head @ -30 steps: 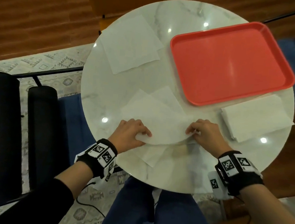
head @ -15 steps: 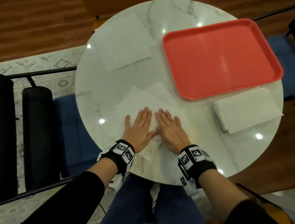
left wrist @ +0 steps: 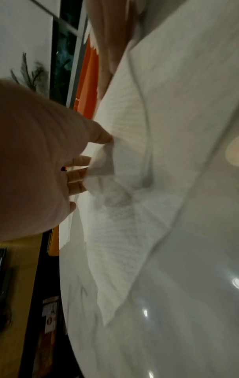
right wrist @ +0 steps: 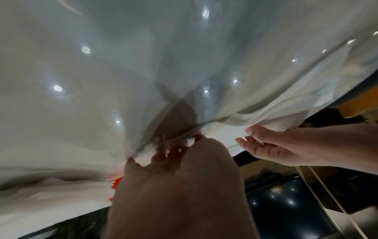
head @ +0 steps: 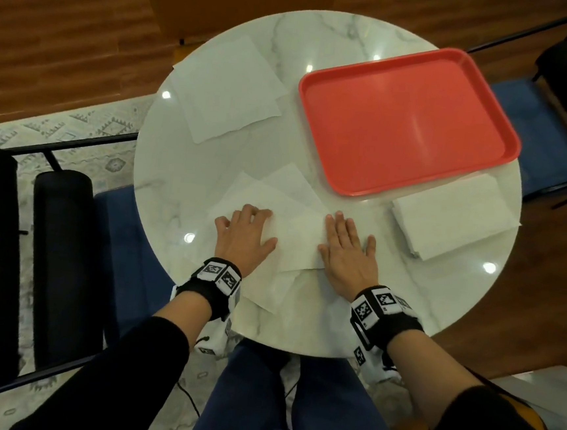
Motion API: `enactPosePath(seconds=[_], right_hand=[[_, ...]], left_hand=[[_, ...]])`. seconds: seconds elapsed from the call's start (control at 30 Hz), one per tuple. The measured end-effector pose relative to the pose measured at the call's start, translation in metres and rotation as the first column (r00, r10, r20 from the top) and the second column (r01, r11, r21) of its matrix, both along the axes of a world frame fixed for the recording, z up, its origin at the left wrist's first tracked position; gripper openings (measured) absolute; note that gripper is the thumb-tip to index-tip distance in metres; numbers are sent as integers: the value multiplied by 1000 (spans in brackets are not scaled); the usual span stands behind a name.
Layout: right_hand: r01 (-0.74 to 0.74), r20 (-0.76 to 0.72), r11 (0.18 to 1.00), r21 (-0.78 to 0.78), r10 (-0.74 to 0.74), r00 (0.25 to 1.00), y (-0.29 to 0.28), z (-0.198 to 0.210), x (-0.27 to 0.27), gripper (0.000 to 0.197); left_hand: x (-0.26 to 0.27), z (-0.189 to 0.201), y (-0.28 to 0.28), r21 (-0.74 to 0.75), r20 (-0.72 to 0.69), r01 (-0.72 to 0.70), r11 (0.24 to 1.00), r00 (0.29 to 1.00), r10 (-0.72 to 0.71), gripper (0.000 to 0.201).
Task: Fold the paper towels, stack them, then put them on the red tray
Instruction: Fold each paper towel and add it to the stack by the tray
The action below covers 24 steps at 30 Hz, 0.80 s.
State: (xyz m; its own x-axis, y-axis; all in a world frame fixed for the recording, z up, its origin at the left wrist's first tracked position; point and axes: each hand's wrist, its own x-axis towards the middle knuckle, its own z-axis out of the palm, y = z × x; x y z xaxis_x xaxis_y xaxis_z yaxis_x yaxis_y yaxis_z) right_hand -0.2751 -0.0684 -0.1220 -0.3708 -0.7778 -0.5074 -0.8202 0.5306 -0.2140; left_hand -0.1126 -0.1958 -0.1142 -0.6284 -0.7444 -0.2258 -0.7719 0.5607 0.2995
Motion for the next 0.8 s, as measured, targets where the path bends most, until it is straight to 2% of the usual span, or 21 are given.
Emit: enactPosePath(seconds=[0.17, 0.27, 0.37, 0.43, 0.5, 0.6, 0.63, 0.7, 0.8], right_hand=[[-36, 42, 999, -4, 37, 998, 0, 6, -7, 59], [-64, 58, 998, 6, 63, 996, -1, 12, -11, 62], [-52, 89, 998, -22, 54, 995, -6, 22, -17, 73], [-16, 113, 995, -97, 27, 993, -11, 36, -24, 77], [5, 148, 991, -134, 15, 989, -13, 56, -38, 65], [74, 212, 981, -178, -35, 977, -3, 79, -71, 32], [153, 307, 963, -223, -80, 948, 3, 85, -84, 24], [348, 556, 888, -301, -133, 820, 18, 98, -106, 4], [603, 746, 739, -301, -211, 632, 36, 102, -141, 6]], left_hand=[[-12, 14, -15, 142, 103, -105, 984, 990, 91, 44], [-19, 23, -16, 191, 191, -109, 976, 979, 72, 37], [-26, 39, -11, 325, 69, -80, 942, 996, 61, 23], [-33, 59, -5, 439, -67, 4, 898, 997, 28, 15], [-39, 83, 3, 508, -188, 89, 857, 982, 9, 12], [-47, 113, 10, 551, -326, 128, 824, 943, 71, 11], [-50, 119, 11, 565, -364, 121, 816, 924, 116, 11], [-55, 126, 13, 595, -415, 83, 800, 884, 217, 14], [-64, 127, 18, 654, -427, 33, 756, 841, 333, 20]])
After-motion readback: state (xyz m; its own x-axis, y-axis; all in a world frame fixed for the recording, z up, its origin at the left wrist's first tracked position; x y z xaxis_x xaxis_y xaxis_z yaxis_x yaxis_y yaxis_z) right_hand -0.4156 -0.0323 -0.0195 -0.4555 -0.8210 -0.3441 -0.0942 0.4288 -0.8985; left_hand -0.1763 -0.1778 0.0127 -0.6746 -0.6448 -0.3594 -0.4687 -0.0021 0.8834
